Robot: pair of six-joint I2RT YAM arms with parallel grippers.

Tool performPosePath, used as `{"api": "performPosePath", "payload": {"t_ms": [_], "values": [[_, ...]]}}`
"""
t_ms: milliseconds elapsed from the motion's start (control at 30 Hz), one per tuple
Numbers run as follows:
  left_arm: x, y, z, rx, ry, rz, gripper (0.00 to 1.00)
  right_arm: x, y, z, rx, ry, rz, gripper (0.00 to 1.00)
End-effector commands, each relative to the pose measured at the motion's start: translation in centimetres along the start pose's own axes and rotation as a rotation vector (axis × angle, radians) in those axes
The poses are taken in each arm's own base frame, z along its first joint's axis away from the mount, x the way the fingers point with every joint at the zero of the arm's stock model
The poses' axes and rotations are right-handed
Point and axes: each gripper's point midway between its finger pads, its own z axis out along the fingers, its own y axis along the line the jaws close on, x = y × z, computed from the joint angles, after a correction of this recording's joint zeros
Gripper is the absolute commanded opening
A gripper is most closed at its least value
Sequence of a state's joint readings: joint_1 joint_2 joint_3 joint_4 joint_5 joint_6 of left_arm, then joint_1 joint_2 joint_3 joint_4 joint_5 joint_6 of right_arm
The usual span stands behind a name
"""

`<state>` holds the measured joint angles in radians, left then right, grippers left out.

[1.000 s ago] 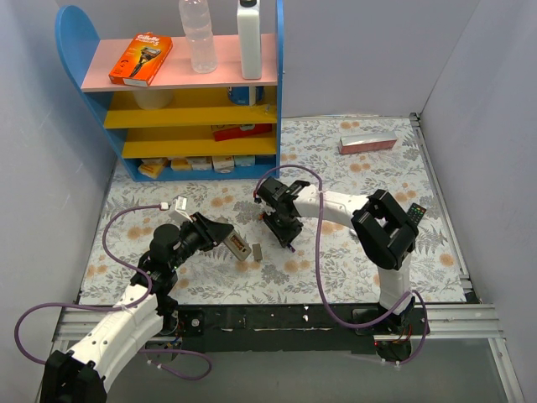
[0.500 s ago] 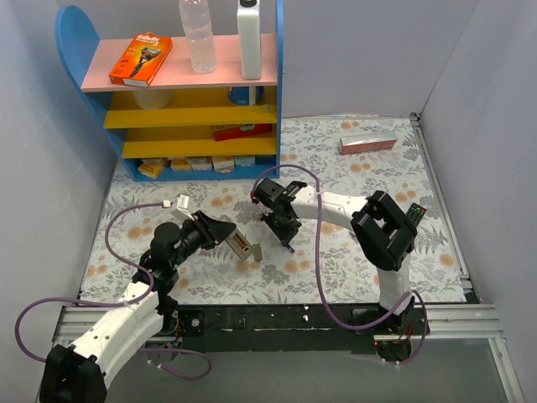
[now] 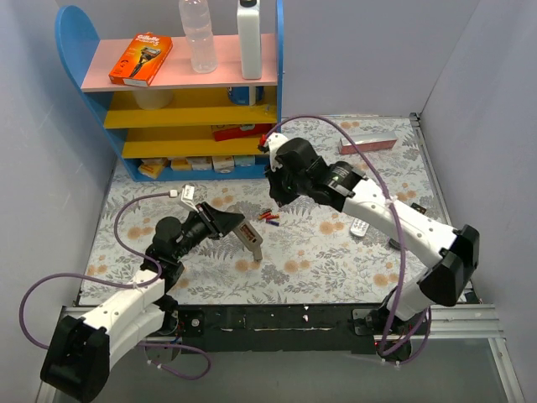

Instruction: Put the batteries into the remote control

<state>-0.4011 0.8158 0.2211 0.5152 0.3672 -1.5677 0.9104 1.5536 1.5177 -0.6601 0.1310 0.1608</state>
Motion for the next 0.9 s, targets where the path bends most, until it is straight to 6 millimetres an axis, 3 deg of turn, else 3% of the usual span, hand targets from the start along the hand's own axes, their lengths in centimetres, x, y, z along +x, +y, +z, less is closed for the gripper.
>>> {"api": "performPosePath", "payload": {"t_ms": [0, 67, 200, 267, 300, 333, 633, 867], "values": [[-2.6, -3.7, 1.3, 0.129, -0.038, 0.048, 0.0, -5.2, 1.9, -3.7, -0.097, -0.225, -0.005, 0.01], [-3.2, -4.5, 1.8, 0.145, -0.038, 0.048, 0.0, -6.7, 2.9, -5.1, -0.151, -0.309, -0.007, 0.01], [-3.8, -5.2, 2.5, 0.16, -0.037, 0.022, 0.0, -7.1, 5.3, -6.0, -0.261, -0.403, -0.023, 0.01], [-4.0, -5.5, 2.8, 0.164, -0.032, 0.005, 0.0, -6.3, 6.0, -6.0, -0.297, -0.425, -0.031, 0.01], [-4.1, -5.5, 2.9, 0.163, -0.029, -0.001, 0.0, -7.3, 6.5, -6.4, -0.318, -0.484, -0.036, 0.01], [-4.1, -5.7, 3.0, 0.165, -0.025, -0.013, 0.0, -6.4, 7.0, -6.2, -0.34, -0.483, -0.043, 0.01], [-4.1, -5.8, 2.8, 0.148, -0.025, -0.086, 0.0, -5.5, 8.9, -5.1, -0.394, -0.535, -0.108, 0.01], [-4.2, -6.0, 2.4, 0.142, -0.029, -0.097, 0.0, -4.5, 8.7, -3.6, -0.365, -0.519, -0.13, 0.01]]}}
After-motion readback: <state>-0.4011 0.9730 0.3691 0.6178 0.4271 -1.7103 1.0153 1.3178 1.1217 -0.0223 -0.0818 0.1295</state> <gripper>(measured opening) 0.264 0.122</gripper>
